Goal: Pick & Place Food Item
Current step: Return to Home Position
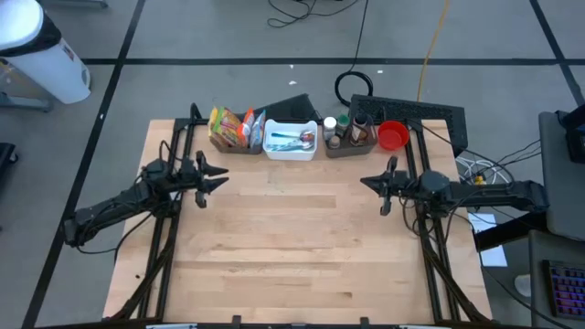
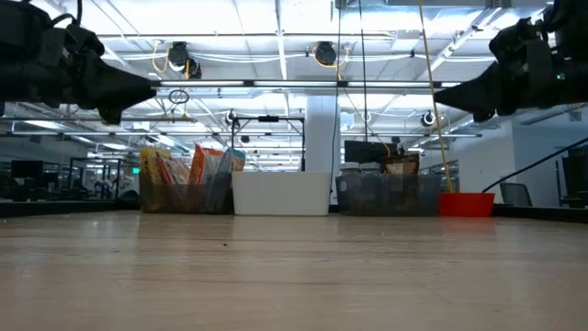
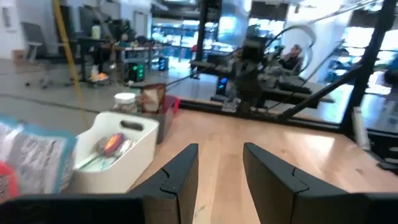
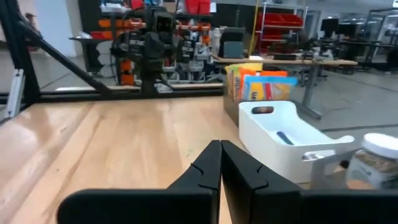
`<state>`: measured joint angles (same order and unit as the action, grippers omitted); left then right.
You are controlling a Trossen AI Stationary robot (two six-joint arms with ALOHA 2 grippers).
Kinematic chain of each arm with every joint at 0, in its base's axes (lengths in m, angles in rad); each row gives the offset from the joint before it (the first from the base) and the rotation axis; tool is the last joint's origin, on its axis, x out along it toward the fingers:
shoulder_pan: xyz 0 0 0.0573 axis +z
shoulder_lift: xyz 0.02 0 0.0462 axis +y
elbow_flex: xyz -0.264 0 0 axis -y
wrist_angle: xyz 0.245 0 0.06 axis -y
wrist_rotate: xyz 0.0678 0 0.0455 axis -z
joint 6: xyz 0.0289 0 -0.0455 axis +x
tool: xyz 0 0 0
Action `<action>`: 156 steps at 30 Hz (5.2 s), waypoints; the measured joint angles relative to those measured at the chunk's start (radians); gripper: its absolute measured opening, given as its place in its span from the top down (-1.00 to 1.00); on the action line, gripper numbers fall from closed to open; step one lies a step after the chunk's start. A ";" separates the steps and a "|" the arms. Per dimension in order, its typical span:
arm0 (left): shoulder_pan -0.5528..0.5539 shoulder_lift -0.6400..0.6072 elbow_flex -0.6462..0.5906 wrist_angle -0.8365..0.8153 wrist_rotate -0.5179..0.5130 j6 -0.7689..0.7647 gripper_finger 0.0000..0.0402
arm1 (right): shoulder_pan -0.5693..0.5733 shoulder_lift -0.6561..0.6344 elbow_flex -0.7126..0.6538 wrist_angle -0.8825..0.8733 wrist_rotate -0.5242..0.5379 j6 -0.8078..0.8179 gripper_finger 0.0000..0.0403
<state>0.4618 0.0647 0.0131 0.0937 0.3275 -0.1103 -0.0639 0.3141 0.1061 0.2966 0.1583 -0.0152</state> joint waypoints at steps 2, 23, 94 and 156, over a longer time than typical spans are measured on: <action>0.000 -0.001 0.002 0.008 0.034 0.004 0.32 | 0.000 0.000 -0.022 0.032 -0.013 0.000 1.00; 0.000 0.000 0.003 -0.030 0.075 0.056 0.32 | -0.075 -0.056 -0.041 -0.059 -0.114 -0.038 1.00; 0.000 0.073 0.003 -0.031 0.056 0.050 0.32 | -0.113 -0.308 -0.043 -0.244 -0.055 -0.024 1.00; 0.001 0.073 0.003 -0.030 0.055 0.051 0.32 | -0.113 -0.308 -0.044 -0.244 -0.056 -0.024 1.00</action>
<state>0.4625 0.1375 0.0158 0.0635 0.3828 -0.0597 -0.1764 0.0060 0.0625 0.0528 0.1027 -0.0390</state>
